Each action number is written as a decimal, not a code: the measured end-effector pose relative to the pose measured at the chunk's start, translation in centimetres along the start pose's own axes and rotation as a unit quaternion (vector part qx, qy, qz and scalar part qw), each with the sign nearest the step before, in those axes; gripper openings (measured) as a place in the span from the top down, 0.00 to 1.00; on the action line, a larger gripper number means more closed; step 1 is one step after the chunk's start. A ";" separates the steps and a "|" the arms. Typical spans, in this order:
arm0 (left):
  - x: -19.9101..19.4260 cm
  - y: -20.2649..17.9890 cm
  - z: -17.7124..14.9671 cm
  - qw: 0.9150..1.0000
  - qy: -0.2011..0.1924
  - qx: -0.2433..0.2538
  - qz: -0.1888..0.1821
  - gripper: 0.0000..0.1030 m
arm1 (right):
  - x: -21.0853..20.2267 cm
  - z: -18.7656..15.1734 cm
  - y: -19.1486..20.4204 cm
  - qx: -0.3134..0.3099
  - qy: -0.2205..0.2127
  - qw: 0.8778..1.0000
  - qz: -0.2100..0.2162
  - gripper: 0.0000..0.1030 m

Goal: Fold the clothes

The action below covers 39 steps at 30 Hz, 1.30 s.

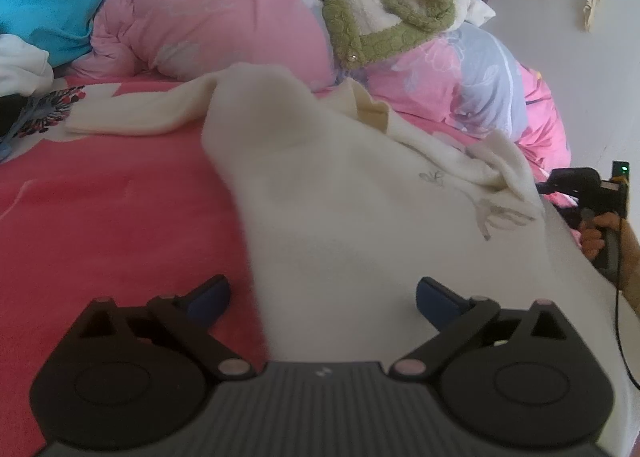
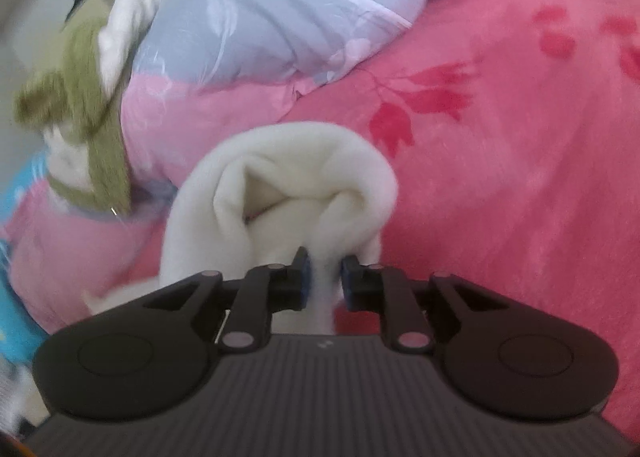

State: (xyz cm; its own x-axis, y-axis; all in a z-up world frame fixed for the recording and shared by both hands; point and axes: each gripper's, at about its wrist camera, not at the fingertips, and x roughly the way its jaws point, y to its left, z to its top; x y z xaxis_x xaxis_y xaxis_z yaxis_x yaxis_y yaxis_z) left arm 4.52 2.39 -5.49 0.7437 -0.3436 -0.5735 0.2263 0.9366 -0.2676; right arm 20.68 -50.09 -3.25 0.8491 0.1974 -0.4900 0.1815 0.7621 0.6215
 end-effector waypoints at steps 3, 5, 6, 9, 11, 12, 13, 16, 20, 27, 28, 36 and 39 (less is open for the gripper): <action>-0.2 0.4 0.0 1.000 -0.003 -0.012 -0.007 0.03 | -2.3 0.0 -0.7 0.019 -0.002 0.999 -0.034 0.52; -0.4 0.7 0.1 1.000 -0.004 -0.025 -0.013 0.03 | -5.6 -0.2 -1.1 0.011 -0.024 0.998 -0.055 0.52; -0.6 1.0 0.2 0.999 -0.005 -0.033 -0.018 0.03 | -7.4 -0.4 -1.1 0.002 -0.034 0.998 -0.060 0.52; -1.1 1.8 0.3 0.997 -0.002 -0.063 -0.032 0.03 | -12.6 -1.7 0.0 -0.038 -0.037 0.998 -0.036 0.52; -1.7 2.4 0.3 0.996 0.000 -0.081 -0.041 0.03 | -15.3 -3.8 2.5 -0.097 -0.010 0.995 0.003 0.50; -2.1 2.6 0.2 0.995 0.000 -0.091 -0.045 0.03 | -16.4 -5.4 4.1 -0.137 0.006 0.990 0.027 0.47; -2.5 2.9 0.1 0.994 0.001 -0.100 -0.048 0.03 | -17.5 -7.1 5.8 -0.178 0.023 0.982 0.051 0.46; -3.8 3.5 -0.3 0.991 0.000 -0.125 -0.052 0.03 | -19.4 -14.3 11.1 -0.319 0.069 0.937 0.122 0.45; -5.8 4.3 -1.0 0.989 -0.004 -0.138 -0.045 0.03 | -20.5 -24.7 16.9 -0.458 0.128 0.853 0.215 0.44; -8.6 6.1 -2.0 0.987 -0.021 -0.157 -0.038 0.03 | -18.2 -34.0 23.0 -0.525 0.184 0.794 0.247 0.44; -8.8 6.3 -2.0 0.986 -0.024 -0.158 -0.038 0.03 | -17.7 -34.7 23.4 -0.525 0.194 0.789 0.253 0.45; -8.7 7.3 -1.6 0.979 -0.033 -0.189 -0.064 0.03 | -15.6 -33.6 22.1 -0.421 0.229 0.839 0.259 0.93; -8.2 6.7 -1.2 0.980 -0.033 -0.183 -0.076 0.03 | -14.9 -29.9 18.9 -0.281 0.229 0.889 0.278 0.95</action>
State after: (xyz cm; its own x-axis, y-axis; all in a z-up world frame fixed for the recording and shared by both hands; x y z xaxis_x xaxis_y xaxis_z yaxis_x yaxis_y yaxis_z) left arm -0.83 11.43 -3.51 0.7610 -0.4609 -0.4565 0.1063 0.7828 -0.6132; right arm -3.42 -20.23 -2.49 0.4160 0.7727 -0.4794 -0.5902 0.6305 0.5041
